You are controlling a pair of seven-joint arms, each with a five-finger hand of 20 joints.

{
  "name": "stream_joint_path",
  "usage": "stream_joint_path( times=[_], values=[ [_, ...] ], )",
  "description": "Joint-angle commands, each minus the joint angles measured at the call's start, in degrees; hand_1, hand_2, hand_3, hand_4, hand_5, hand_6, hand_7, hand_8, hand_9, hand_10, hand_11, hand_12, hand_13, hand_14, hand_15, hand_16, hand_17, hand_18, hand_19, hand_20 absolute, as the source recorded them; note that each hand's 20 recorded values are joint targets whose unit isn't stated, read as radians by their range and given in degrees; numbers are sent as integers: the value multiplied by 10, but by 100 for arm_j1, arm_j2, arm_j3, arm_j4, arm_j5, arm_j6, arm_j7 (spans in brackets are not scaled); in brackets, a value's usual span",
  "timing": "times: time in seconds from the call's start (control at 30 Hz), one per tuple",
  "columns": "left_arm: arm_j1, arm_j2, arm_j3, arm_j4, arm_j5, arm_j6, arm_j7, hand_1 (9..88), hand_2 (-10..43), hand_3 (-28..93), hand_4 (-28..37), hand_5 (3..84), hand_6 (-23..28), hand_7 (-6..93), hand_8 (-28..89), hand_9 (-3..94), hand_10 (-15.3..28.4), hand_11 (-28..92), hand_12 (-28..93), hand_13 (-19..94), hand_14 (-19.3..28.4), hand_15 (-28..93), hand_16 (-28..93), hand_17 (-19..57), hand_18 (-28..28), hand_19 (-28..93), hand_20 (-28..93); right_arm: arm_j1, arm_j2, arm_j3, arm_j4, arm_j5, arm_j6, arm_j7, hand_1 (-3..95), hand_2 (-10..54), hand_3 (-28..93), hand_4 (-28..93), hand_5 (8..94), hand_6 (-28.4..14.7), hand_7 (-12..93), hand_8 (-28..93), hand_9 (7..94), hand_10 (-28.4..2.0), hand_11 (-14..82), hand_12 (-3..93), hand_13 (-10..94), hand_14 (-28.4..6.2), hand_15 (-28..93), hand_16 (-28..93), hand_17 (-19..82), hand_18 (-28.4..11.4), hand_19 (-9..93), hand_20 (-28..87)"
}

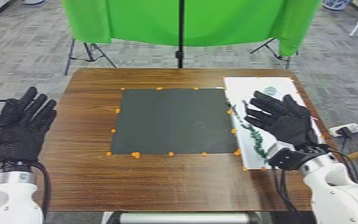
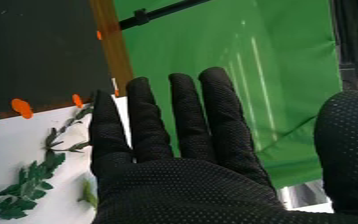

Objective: Arrange flowers

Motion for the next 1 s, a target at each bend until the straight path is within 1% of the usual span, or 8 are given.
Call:
stream_joint_path(
  times=[0.03,0.3,0.37,0.47,0.6,0.67,0.73,1.0],
  values=[
    [55,-42,15,7,-26,-11,-29,240,144,718,-283,389,76,76,-97,313,131,118,64,265,133,148,-13,-71,131,290,97,-41,-38,13,-57,-58,62,-22,80,100,795,-279,444,-34,87,-98,409,-113,43,95,314,-155,87,169,101,-153,223,169],
    [58,-64,12,2,-25,6,-41,241,144,717,-283,389,76,77,-97,313,130,117,66,265,133,148,-14,-70,131,289,97,-69,31,-24,-155,-534,298,-124,84,100,797,-277,446,-34,89,-98,404,-115,42,95,314,-155,87,171,101,-154,227,170],
    [56,-65,15,3,-31,5,-41,240,144,717,-283,389,76,77,-97,313,131,117,66,265,133,149,-14,-70,131,289,97,-102,117,-180,-245,-1220,786,-278,94,94,797,-276,447,-34,91,-99,402,-114,42,96,318,-153,90,174,101,-155,235,173],
    [71,-66,13,-10,-40,26,-33,241,144,716,-283,389,76,77,-97,313,131,117,66,265,133,149,-14,-70,131,288,97,-190,327,-527,-359,-2920,1750,-370,147,44,799,-272,478,-42,108,-105,442,-134,58,108,407,-140,141,214,113,-165,346,212],
    [71,-92,8,-21,-66,66,-37,241,144,716,-283,392,77,82,-95,320,135,125,70,267,133,151,-13,-69,131,288,97,-242,675,-1091,-294,-5434,3281,31,218,-17,808,-267,573,-43,154,-130,583,-159,194,160,507,-122,380,225,142,-171,486,230],
    [69,-117,-5,-22,-96,59,-59,241,144,717,-283,396,79,85,-95,324,136,131,73,269,134,155,-12,-69,131,288,97,6,851,-1393,-77,-7198,3236,648,249,-54,804,-262,618,-36,167,-133,637,-162,289,193,539,-130,519,221,169,-184,585,268],
    [85,-116,-11,-29,-112,67,-52,240,144,717,-283,399,81,86,-95,329,138,135,76,269,134,156,-13,-70,131,291,99,8,954,-1403,-30,-8178,2719,938,280,-92,793,-266,659,-28,182,-134,666,-160,402,250,555,-142,672,255,198,-200,675,309],
    [113,-111,-30,-52,-196,115,11,242,144,717,-283,407,84,89,-94,339,138,149,82,272,135,164,-14,-70,132,294,100,15,1115,-1669,105,-9128,1641,1541,306,-95,743,-282,643,-34,181,-133,588,-174,528,324,528,-158,750,329,215,-222,743,350]
  ],
)
